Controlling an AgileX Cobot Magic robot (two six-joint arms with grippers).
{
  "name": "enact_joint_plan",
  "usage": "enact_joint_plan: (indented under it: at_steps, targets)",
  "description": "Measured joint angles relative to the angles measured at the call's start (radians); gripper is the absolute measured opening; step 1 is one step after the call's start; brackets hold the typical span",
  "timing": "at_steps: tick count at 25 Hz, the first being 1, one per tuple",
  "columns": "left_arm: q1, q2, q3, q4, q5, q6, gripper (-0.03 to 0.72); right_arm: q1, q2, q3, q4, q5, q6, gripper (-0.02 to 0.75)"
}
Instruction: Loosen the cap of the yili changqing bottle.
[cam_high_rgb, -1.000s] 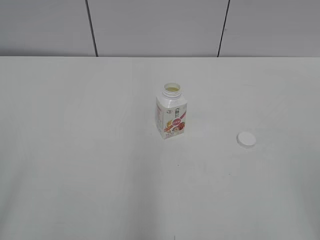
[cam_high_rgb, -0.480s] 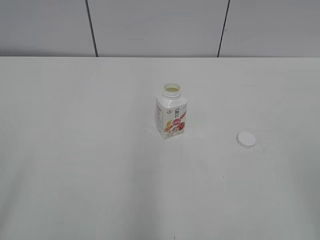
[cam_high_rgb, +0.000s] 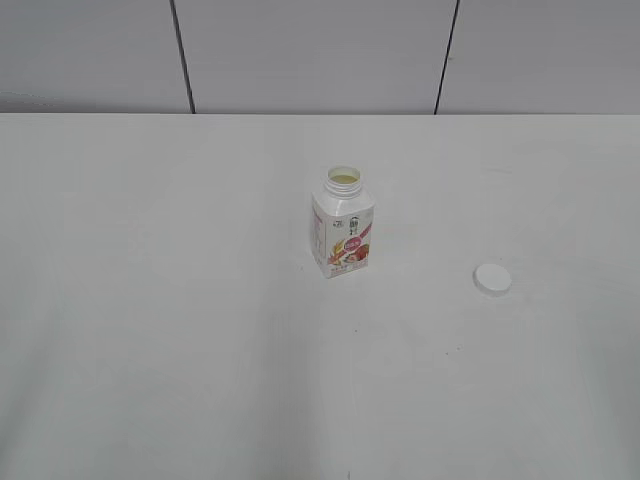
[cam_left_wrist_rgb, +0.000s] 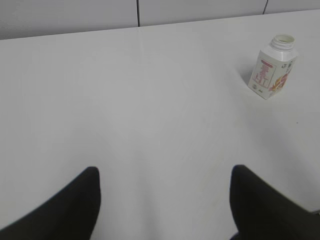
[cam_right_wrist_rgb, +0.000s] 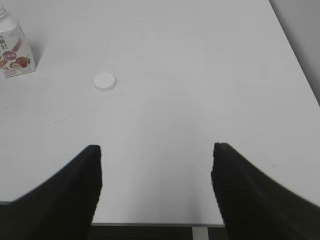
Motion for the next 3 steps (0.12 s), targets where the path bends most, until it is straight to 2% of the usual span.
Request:
enact_joint_plan:
  at_steps: [3]
  targets:
    - [0.0, 0.0, 0.0, -0.001, 0.0, 0.0, 0.496, 0.0, 0.0, 0.0, 0.0, 0.0, 0.0, 0.545]
